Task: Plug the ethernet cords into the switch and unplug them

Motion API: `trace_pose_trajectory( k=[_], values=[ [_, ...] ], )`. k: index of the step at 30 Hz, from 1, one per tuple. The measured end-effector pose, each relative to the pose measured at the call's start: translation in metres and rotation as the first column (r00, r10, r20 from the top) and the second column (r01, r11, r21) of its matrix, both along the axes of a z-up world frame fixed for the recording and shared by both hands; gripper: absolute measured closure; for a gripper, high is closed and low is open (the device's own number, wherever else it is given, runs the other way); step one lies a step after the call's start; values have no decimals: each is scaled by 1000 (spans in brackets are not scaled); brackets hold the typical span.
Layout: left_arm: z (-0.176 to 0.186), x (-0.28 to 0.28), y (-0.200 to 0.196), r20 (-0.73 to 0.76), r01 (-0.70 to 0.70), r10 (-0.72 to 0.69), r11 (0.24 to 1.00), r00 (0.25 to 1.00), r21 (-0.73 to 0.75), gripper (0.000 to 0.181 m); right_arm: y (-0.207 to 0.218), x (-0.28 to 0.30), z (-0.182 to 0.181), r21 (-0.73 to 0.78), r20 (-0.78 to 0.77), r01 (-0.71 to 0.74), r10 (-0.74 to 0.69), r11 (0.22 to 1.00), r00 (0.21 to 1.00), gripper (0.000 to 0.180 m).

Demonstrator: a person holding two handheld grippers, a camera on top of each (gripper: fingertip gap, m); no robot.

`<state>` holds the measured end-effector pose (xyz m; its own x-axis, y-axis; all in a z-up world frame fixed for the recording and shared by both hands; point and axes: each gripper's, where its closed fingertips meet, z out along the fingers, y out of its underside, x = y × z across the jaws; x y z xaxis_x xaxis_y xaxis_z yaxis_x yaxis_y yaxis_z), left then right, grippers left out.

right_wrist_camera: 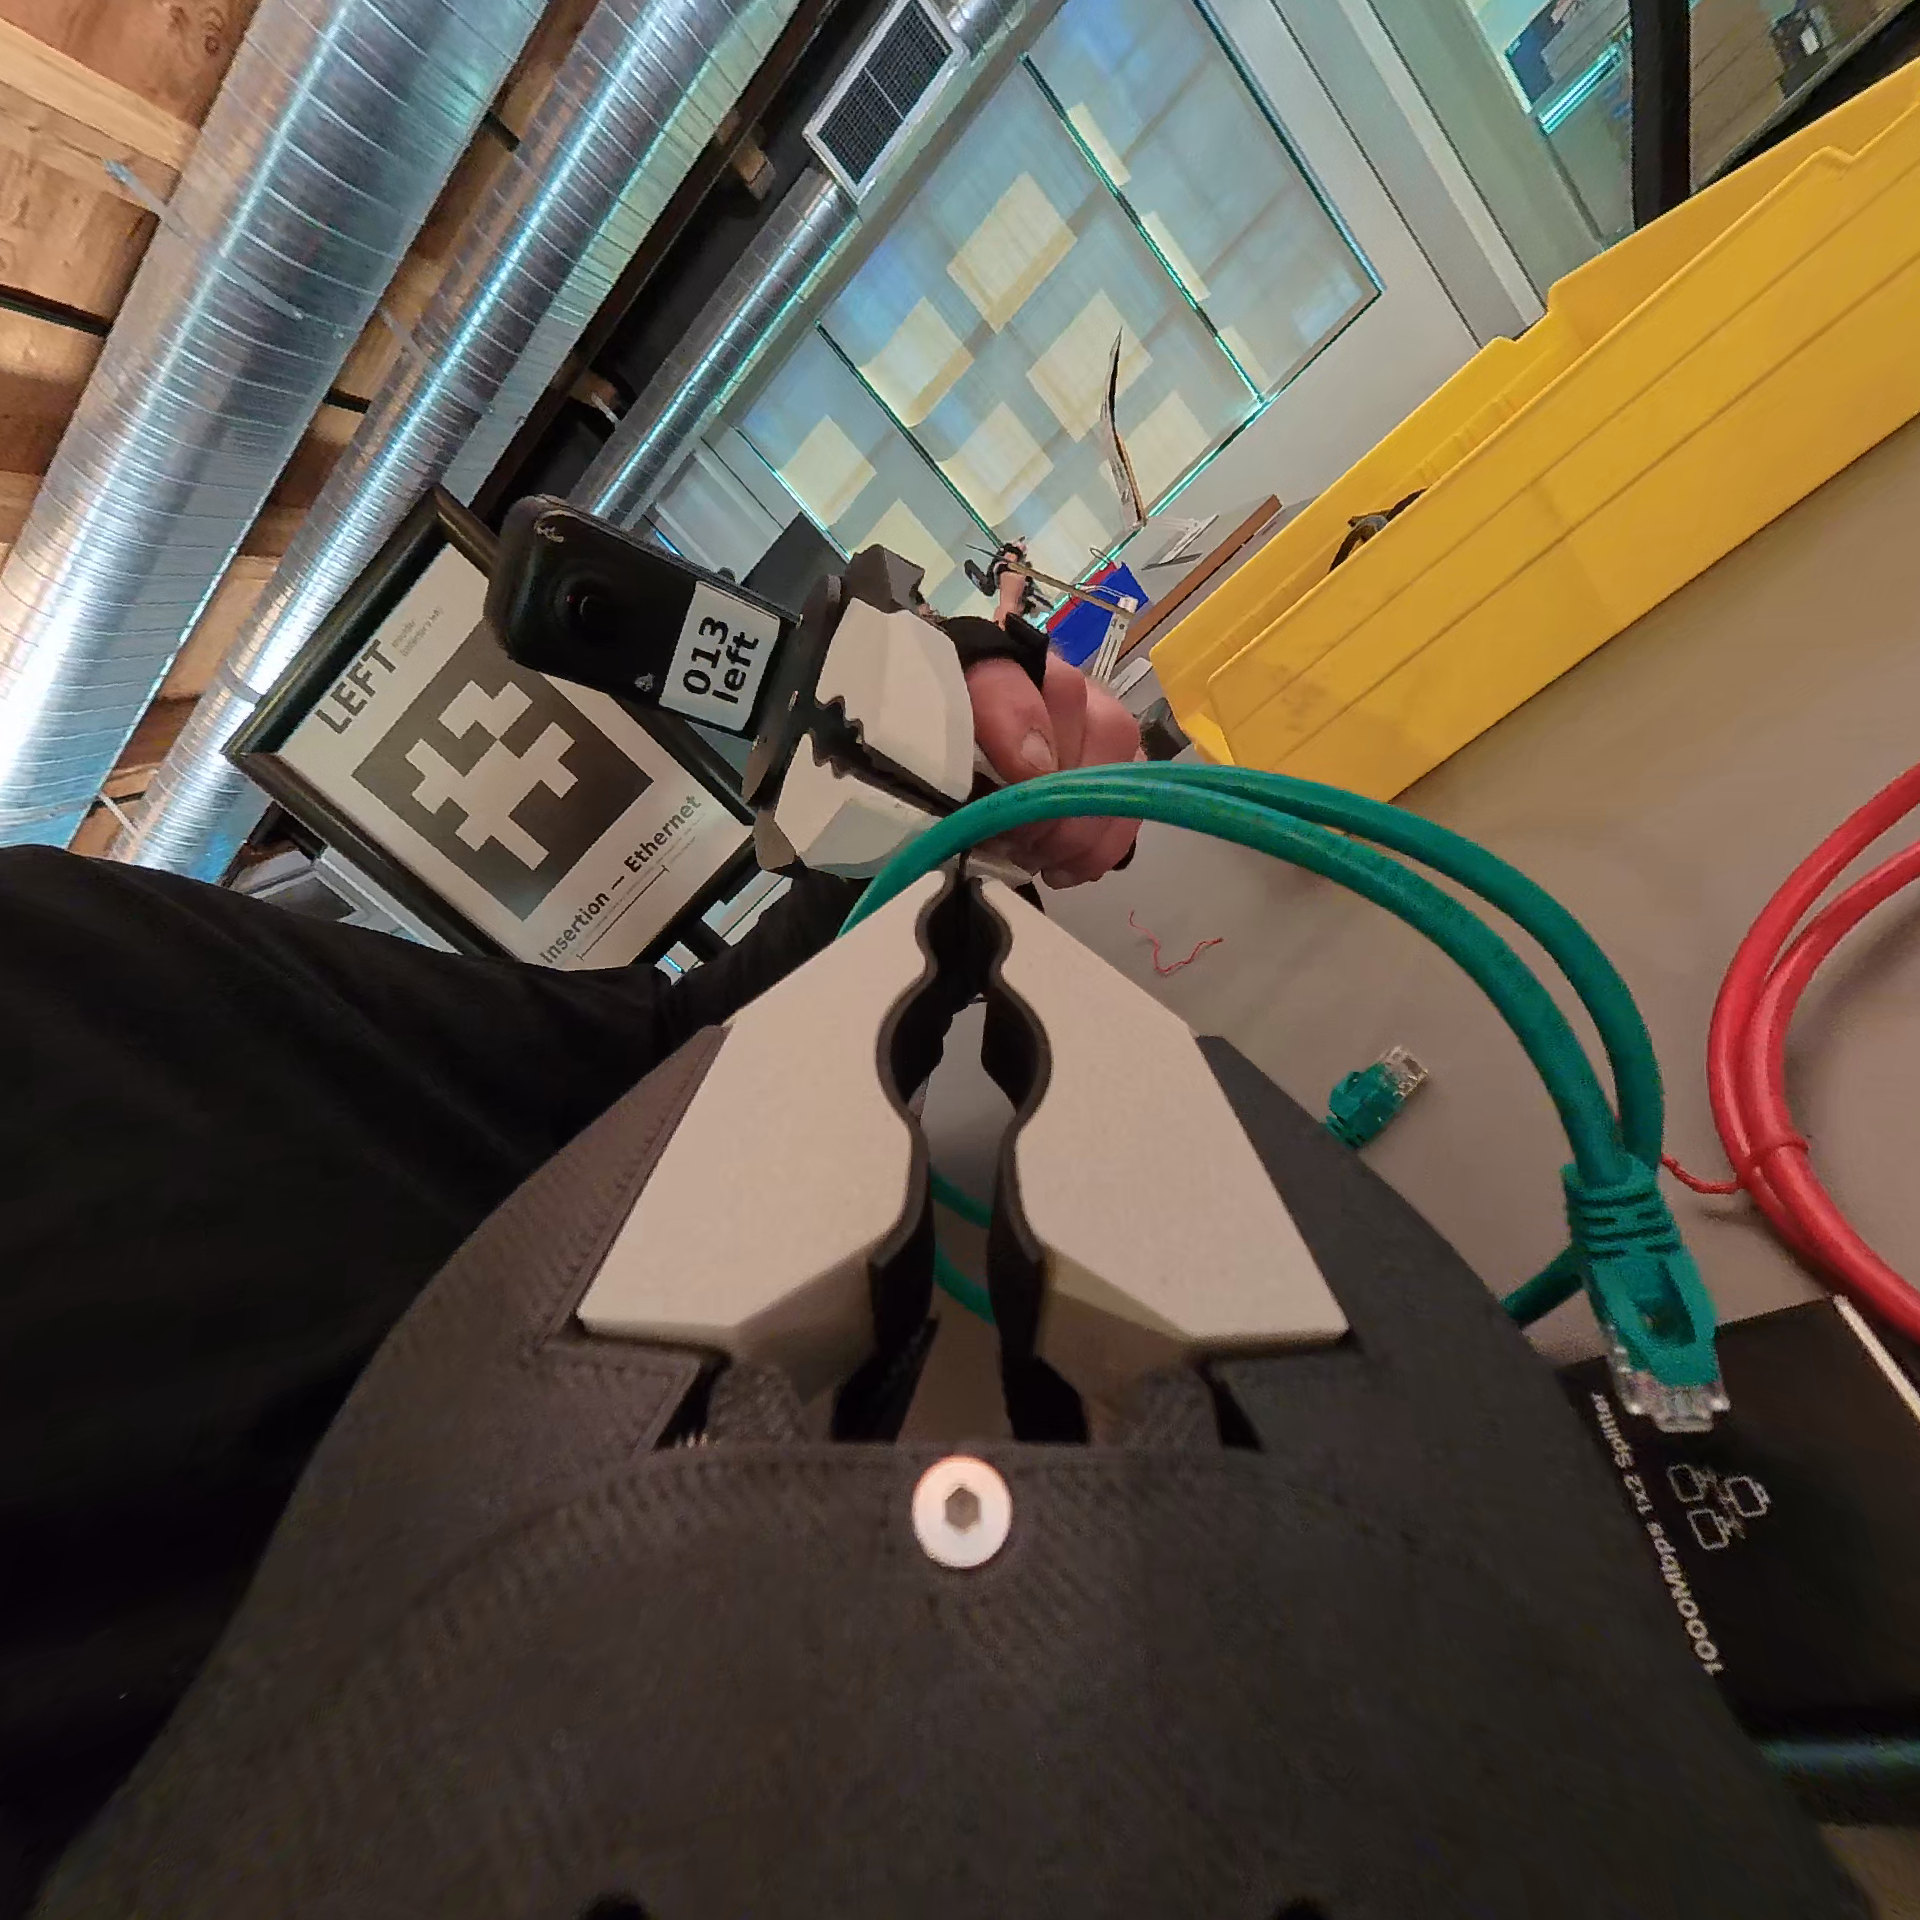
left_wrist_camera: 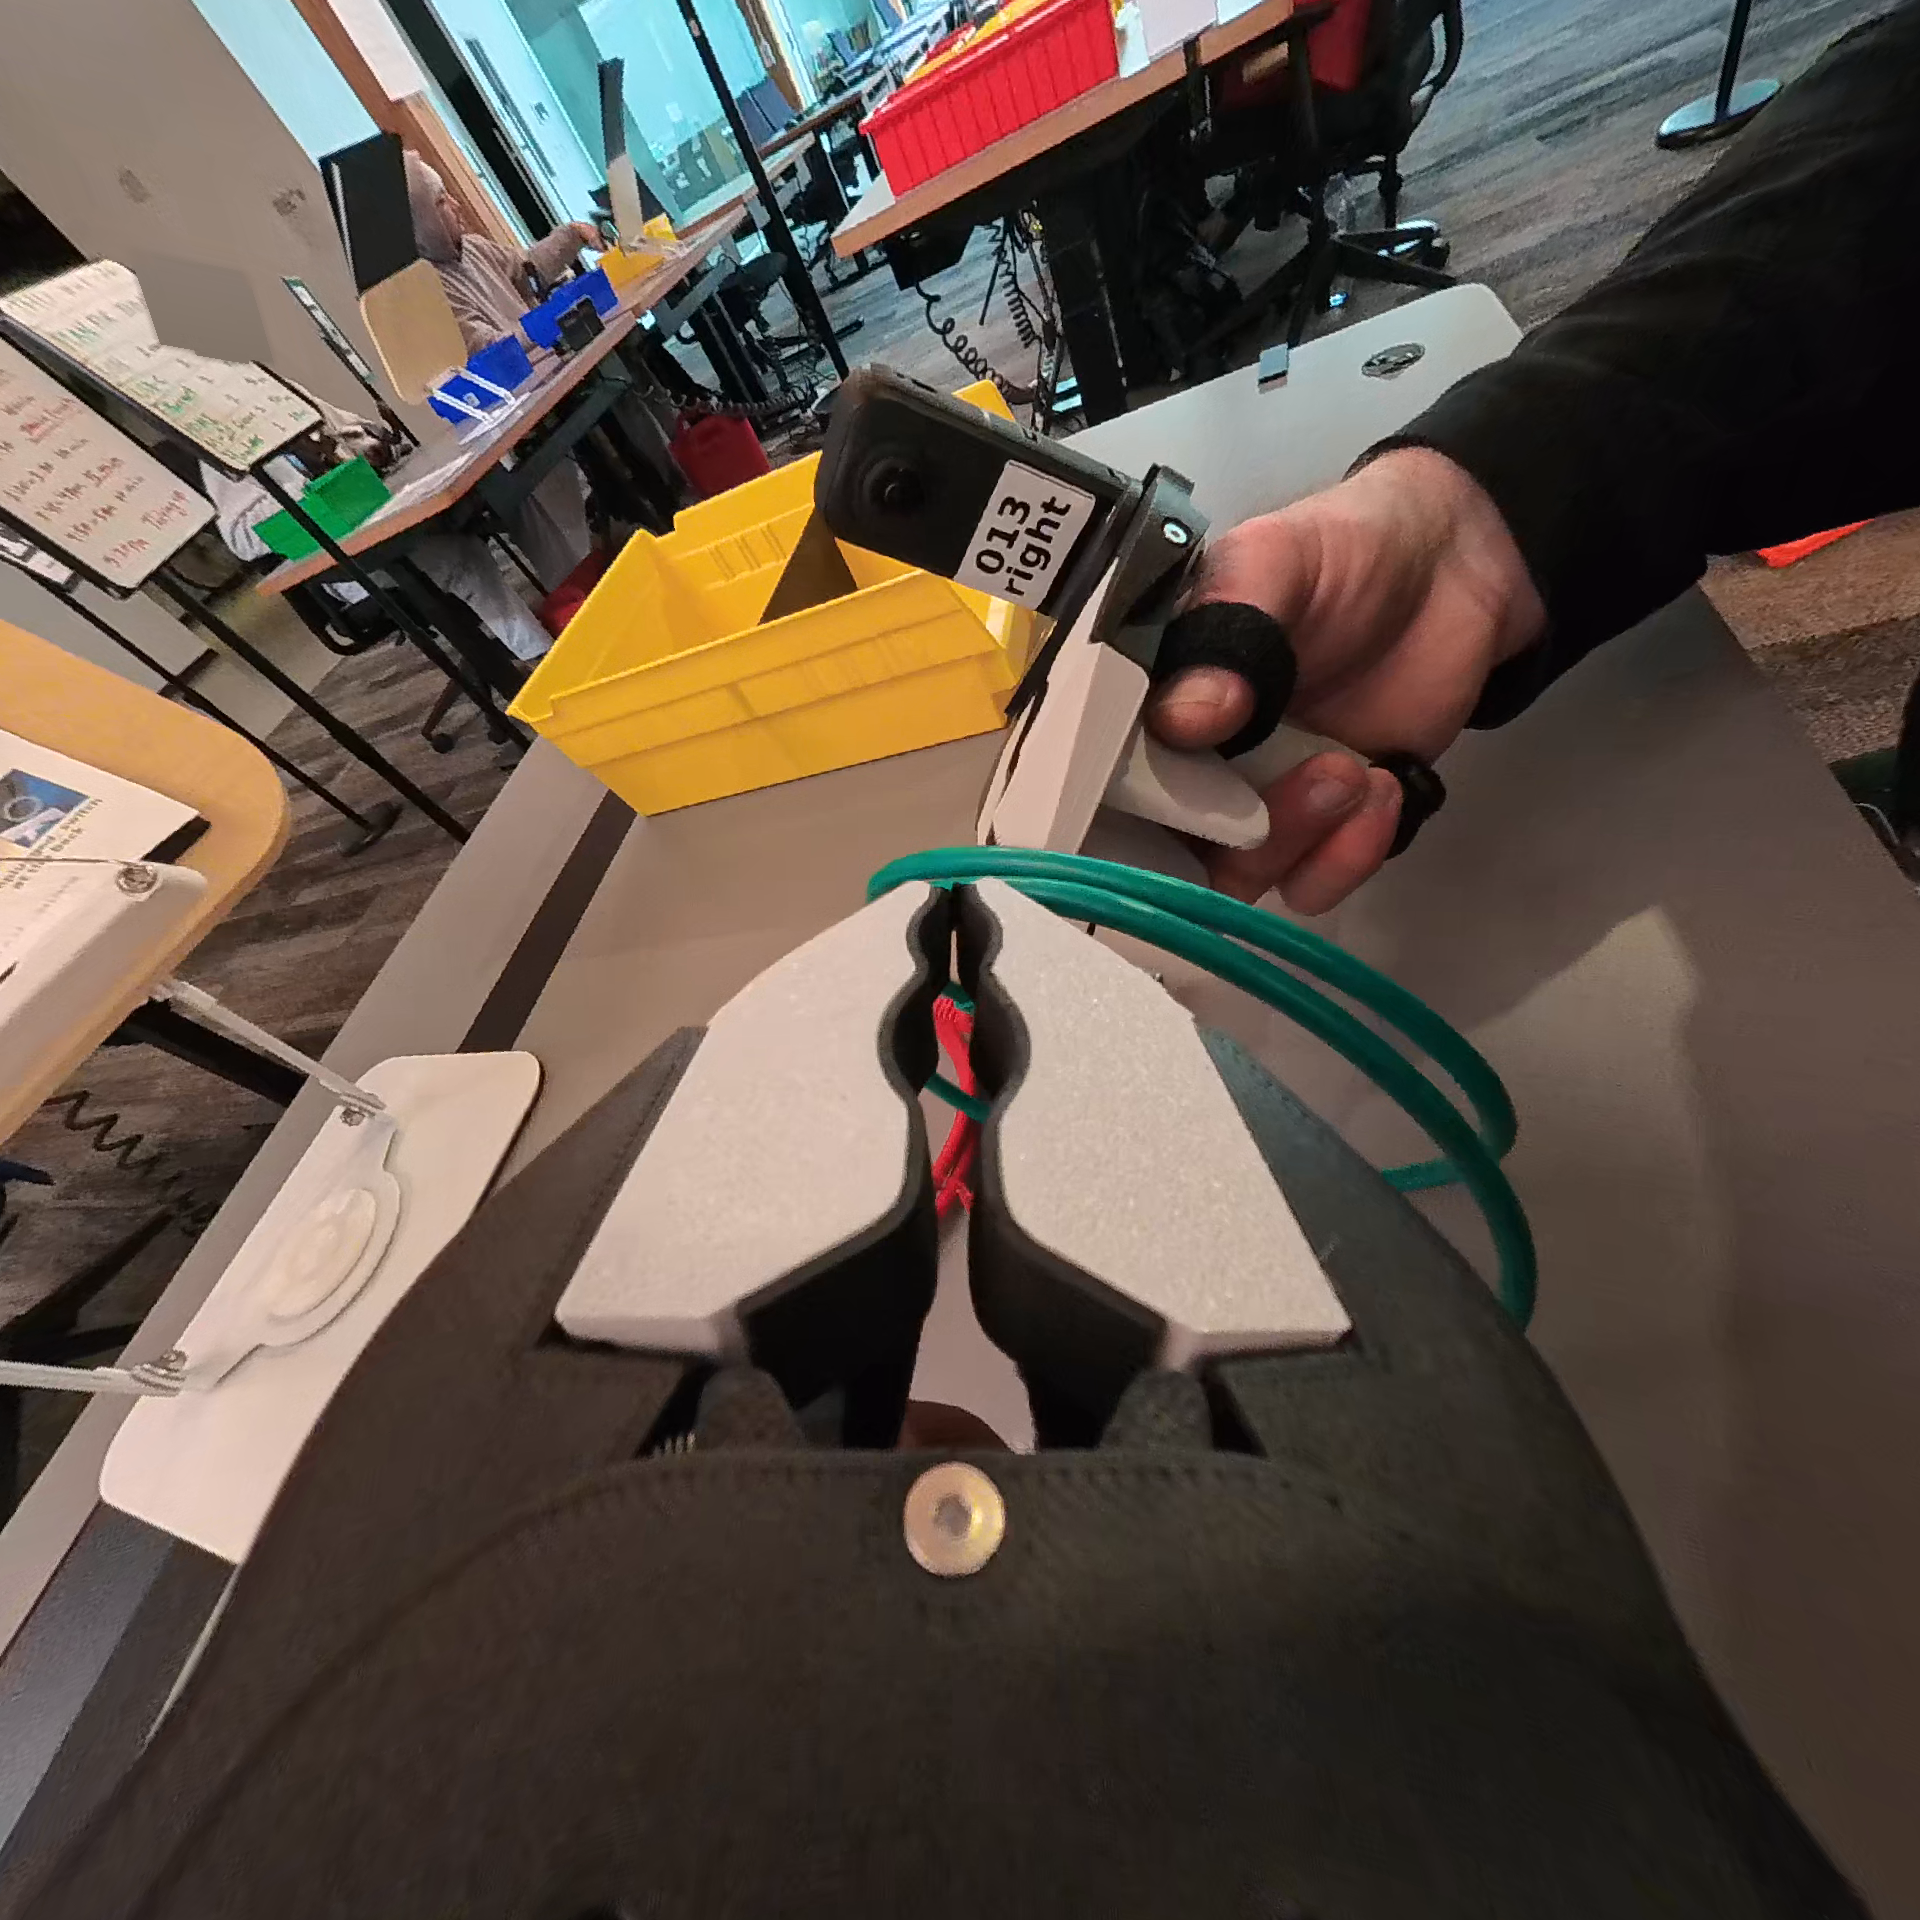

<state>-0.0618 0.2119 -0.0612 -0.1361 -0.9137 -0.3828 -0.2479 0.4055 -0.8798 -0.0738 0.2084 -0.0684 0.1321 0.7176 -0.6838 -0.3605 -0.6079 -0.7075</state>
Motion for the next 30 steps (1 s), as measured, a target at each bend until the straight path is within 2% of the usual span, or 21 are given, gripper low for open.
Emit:
trace_pose_trajectory(
  k=[17,18,21,30],
  values=[
    [3,3,0,59,-30,35,997,998,-76,180,-1,3,3,14,1,7,-7,1000,1000,176],
    [4,3,1,65,-31,37,996,997,-80,180,-1,3,3,14,11,4,-4,1000,1000,173],
    [3,1,3,62,-40,45,996,997,-80,179,-2,4,-1,15,46,1,-2,1000,999,180],
    [6,1,5,87,-60,69,993,994,-103,180,-6,8,-9,106,258,-11,-17,994,966,180]
  ],
)
